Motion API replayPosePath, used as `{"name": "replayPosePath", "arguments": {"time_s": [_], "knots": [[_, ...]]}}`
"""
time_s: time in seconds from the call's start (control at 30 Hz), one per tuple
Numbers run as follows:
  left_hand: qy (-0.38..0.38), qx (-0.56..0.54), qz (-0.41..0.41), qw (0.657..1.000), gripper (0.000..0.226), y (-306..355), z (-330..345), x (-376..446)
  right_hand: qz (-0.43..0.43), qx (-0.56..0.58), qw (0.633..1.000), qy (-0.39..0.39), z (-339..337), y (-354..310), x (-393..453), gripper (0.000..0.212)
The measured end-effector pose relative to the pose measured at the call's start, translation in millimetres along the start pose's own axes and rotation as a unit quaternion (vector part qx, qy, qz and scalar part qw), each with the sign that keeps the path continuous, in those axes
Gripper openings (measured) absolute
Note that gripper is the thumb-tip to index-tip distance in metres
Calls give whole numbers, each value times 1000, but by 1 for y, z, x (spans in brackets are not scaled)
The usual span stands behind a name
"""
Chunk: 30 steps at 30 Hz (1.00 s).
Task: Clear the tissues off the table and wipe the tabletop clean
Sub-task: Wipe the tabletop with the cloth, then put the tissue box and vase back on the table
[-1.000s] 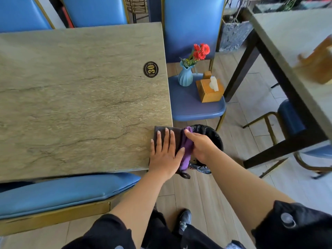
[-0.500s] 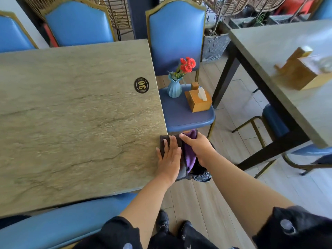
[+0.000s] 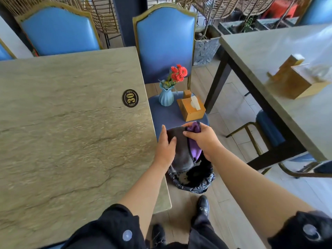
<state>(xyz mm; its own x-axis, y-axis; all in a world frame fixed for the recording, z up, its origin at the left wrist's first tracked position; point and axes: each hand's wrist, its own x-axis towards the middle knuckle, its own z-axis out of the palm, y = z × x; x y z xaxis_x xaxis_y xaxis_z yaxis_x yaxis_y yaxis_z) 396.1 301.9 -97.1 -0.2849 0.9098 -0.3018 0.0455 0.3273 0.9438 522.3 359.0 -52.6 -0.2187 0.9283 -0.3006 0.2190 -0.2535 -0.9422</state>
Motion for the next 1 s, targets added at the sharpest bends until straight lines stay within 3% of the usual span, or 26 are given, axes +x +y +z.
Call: {"name": "replayPosePath", "arguments": {"time_s": [0.17, 0.27, 0.37, 0.5, 0.6, 0.7, 0.83, 0.9, 1.0], "knots": [[-25, -104, -116, 987, 83, 2, 26, 51, 6, -20, 999, -32, -27, -5, 50, 21], [14, -132, -135, 982, 66, -6, 46, 78, 28, -43, 998, -25, -51, -3, 90, 14], [79, -83, -129, 985, 39, -10, 64, 103, 16, -103, 994, -25, -73, 3, 133, 13], [161, -6, -129, 978, 37, -18, 77, 141, -1, -232, 971, -54, -82, 21, 188, 10], [202, 45, -121, 971, 32, -25, 77, 165, -8, -268, 961, -66, -72, 39, 221, 18], [211, 48, -133, 967, 37, -39, 70, 195, 1, -258, 963, -78, -53, 58, 248, 29], [207, 13, -165, 964, 71, -70, 59, 239, 6, -279, 954, -107, -22, 92, 285, 60], [197, 39, -157, 967, 69, -88, 54, 260, -7, -316, 940, -130, -5, 108, 305, 65], [190, 76, -168, 964, 56, -114, 45, 293, -20, -356, 922, -148, 19, 128, 336, 58]]}}
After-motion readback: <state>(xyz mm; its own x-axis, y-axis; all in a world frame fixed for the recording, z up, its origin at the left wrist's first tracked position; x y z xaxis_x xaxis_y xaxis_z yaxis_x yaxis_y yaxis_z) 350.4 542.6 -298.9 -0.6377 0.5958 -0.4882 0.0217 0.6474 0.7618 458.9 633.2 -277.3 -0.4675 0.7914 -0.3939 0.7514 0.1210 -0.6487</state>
